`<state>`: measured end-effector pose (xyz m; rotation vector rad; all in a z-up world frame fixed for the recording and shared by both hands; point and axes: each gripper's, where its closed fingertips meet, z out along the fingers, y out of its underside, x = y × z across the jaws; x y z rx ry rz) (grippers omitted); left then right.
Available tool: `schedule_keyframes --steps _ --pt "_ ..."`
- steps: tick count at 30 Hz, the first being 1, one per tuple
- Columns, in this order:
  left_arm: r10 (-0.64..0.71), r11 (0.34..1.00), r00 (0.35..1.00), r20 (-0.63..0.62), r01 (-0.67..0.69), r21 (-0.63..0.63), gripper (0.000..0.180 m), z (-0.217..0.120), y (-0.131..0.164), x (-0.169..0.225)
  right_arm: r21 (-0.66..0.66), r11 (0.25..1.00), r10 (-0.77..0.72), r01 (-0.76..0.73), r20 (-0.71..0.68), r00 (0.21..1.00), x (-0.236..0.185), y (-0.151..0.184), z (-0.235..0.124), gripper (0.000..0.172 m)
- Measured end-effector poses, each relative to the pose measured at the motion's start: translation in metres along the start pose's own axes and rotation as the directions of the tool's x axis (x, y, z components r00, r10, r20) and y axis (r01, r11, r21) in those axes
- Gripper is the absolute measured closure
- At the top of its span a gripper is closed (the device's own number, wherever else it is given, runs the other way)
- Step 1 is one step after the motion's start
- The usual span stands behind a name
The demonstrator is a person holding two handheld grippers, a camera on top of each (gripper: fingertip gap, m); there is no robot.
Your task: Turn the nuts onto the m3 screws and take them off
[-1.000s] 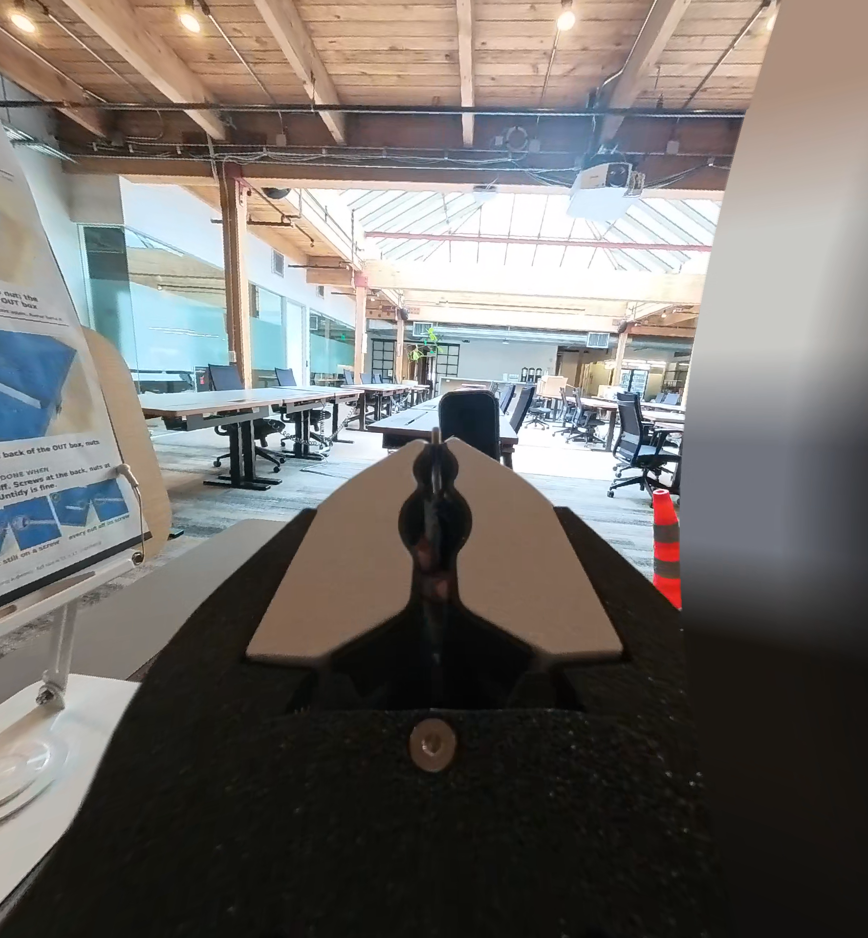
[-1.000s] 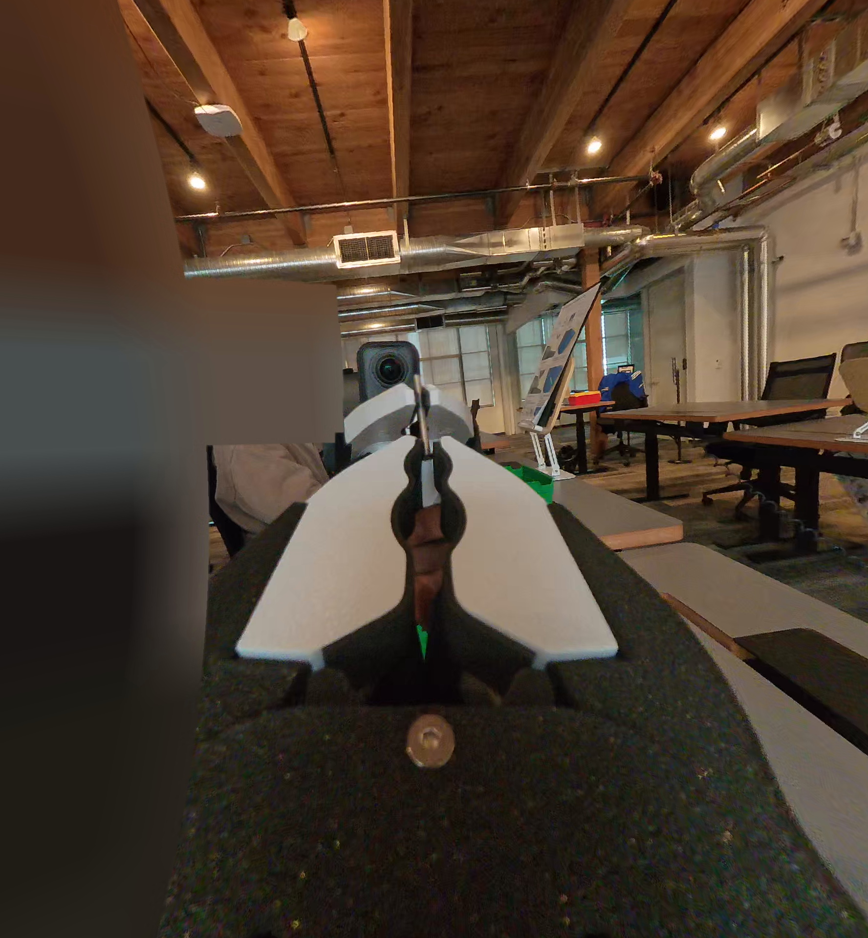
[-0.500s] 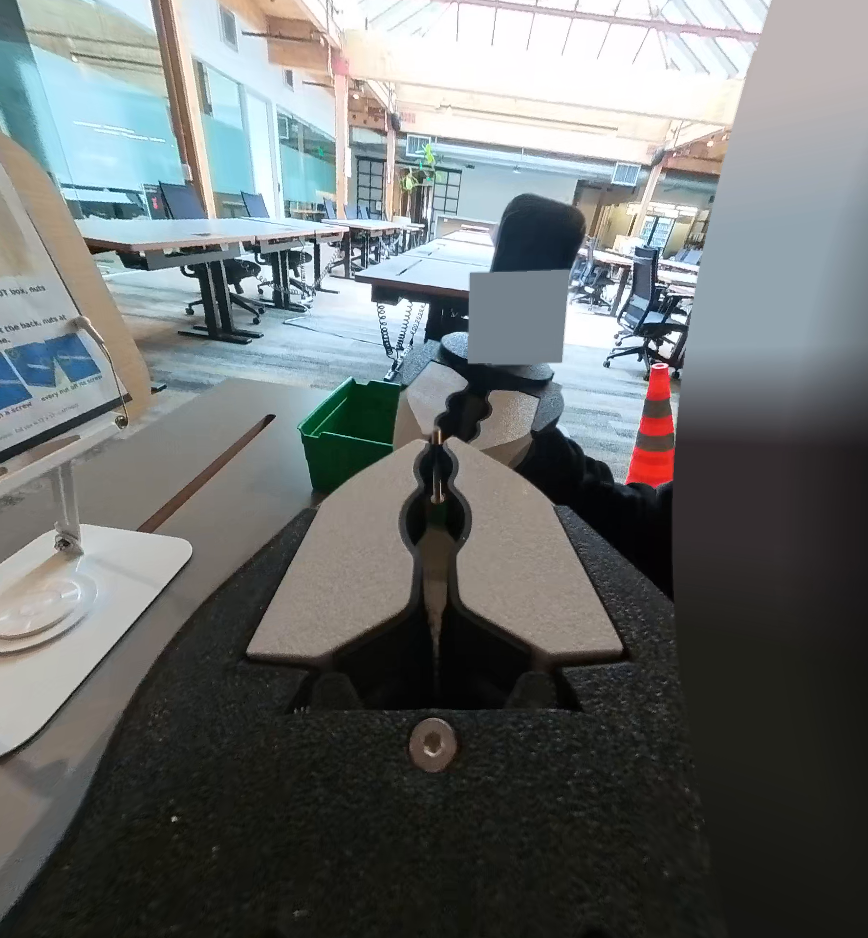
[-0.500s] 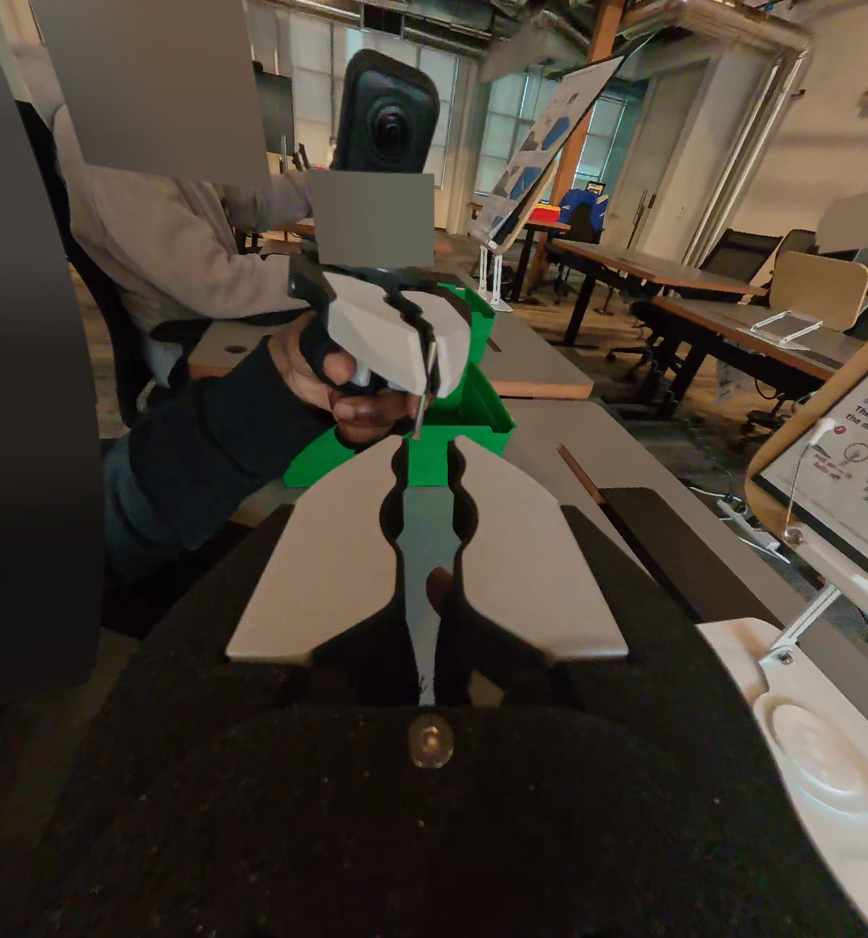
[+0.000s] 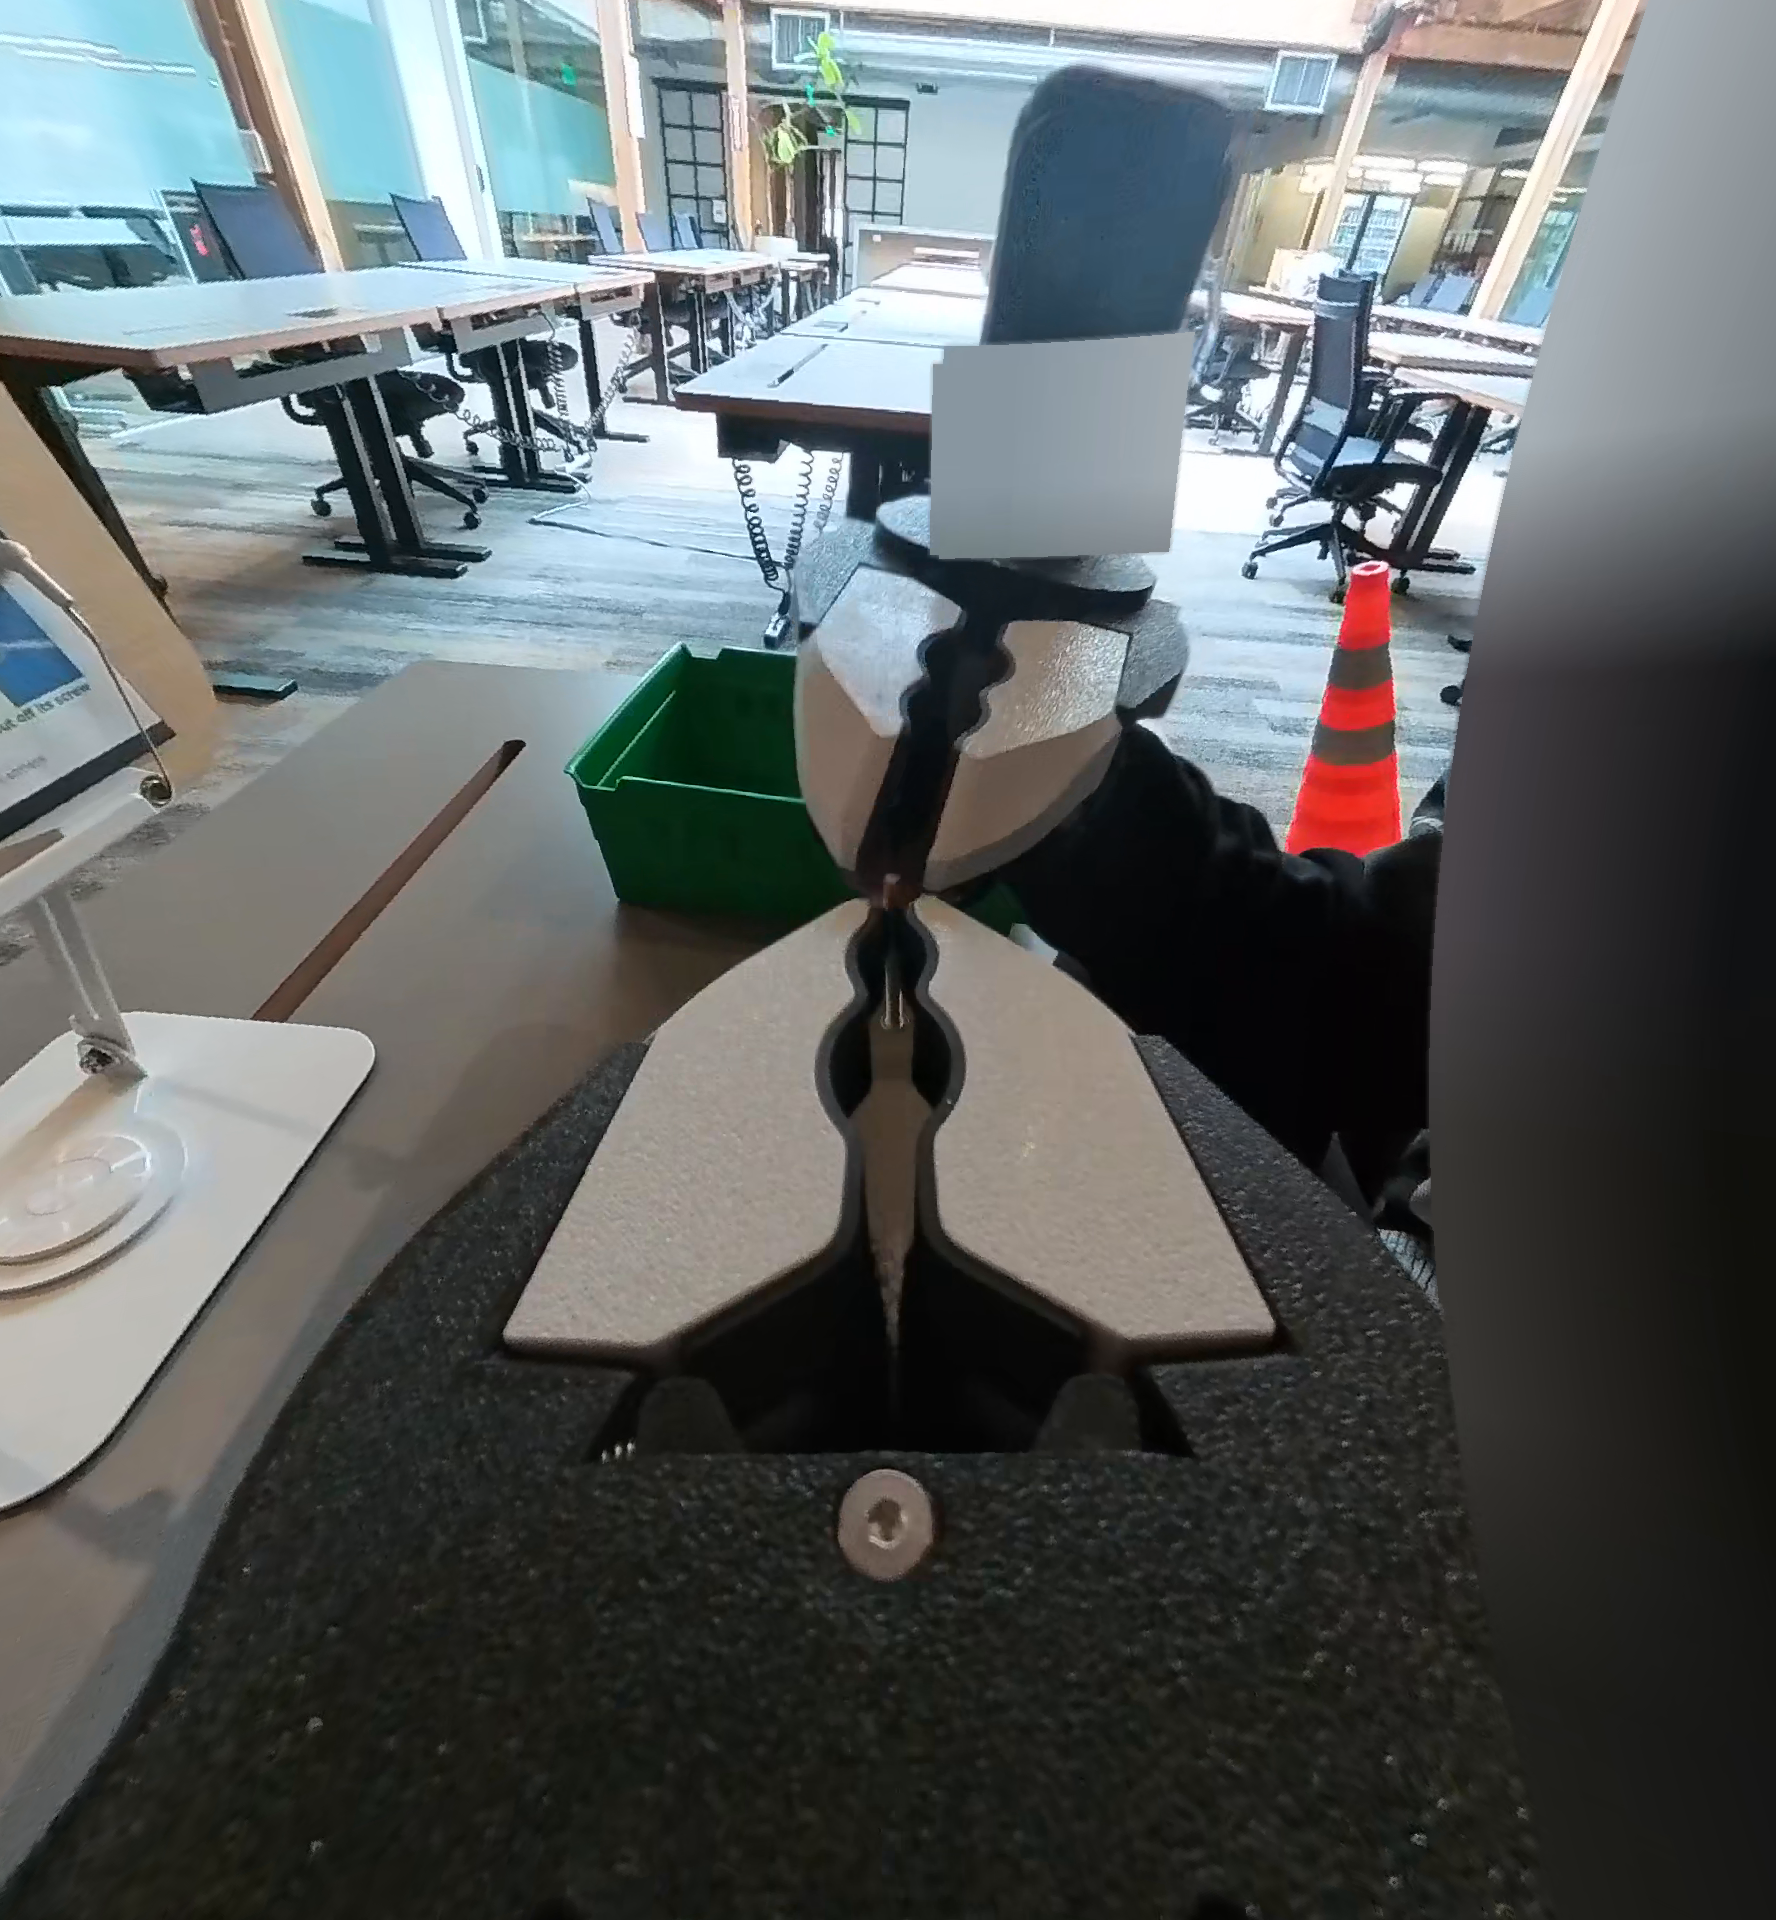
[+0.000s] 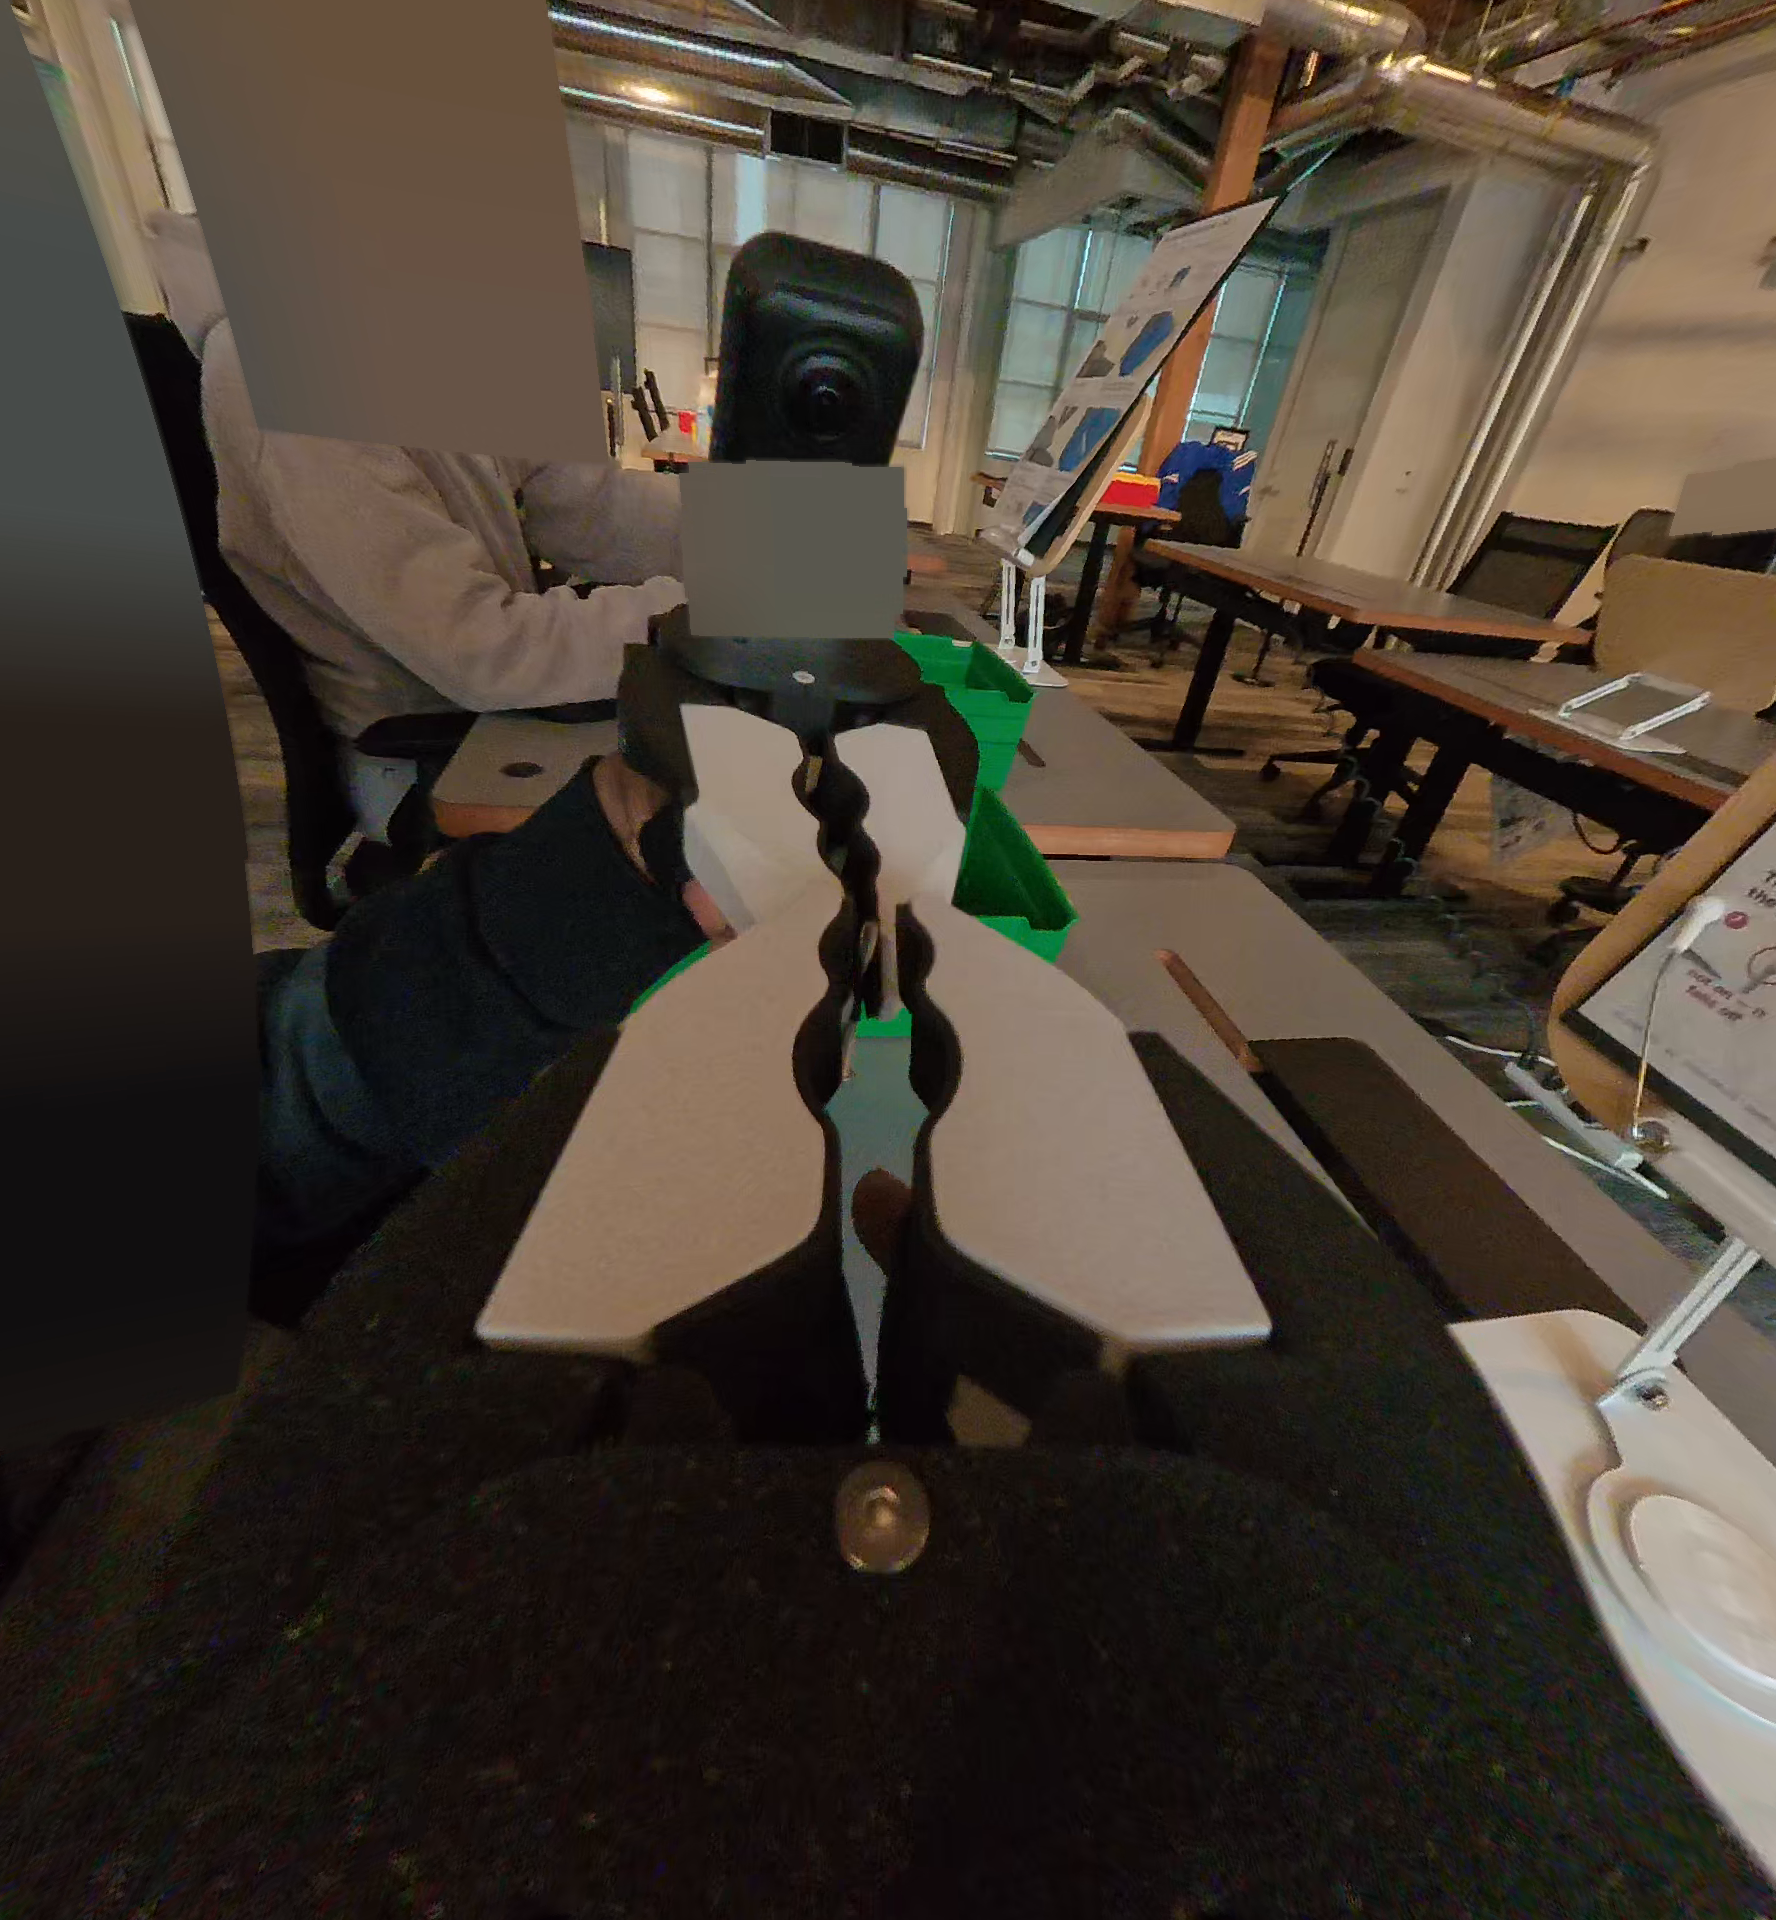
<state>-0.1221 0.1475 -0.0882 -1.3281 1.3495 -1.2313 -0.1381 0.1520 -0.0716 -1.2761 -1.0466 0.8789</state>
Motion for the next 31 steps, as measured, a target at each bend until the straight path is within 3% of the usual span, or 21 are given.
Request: schedule_keyframes --steps 11,17,23,31 --pt "0.018 0.999 1.000 -0.006 -0.018 0.028 0.179 0.000 -0.005 0.003 0.040 0.997 0.062 -0.064 0.045 0.997 -0.002 -0.005 -0.002 0.172" --pt "0.010 0.999 1.000 -0.014 -0.010 0.038 0.162 0.001 -0.005 0.003 0.132 0.987 0.085 -0.087 0.020 0.996 0.004 -0.021 -0.010 0.172" --pt "-0.001 0.999 0.998 -0.056 0.004 0.046 0.156 0.005 -0.006 0.008 0.121 0.993 0.008 -0.006 -0.010 1.000 0.000 -0.020 -0.006 0.172" --pt "-0.015 0.994 0.994 -0.112 0.027 0.102 0.137 0.003 -0.014 0.015 0.169 0.963 -0.198 0.211 -0.087 0.976 -0.006 -0.033 -0.012 0.172"
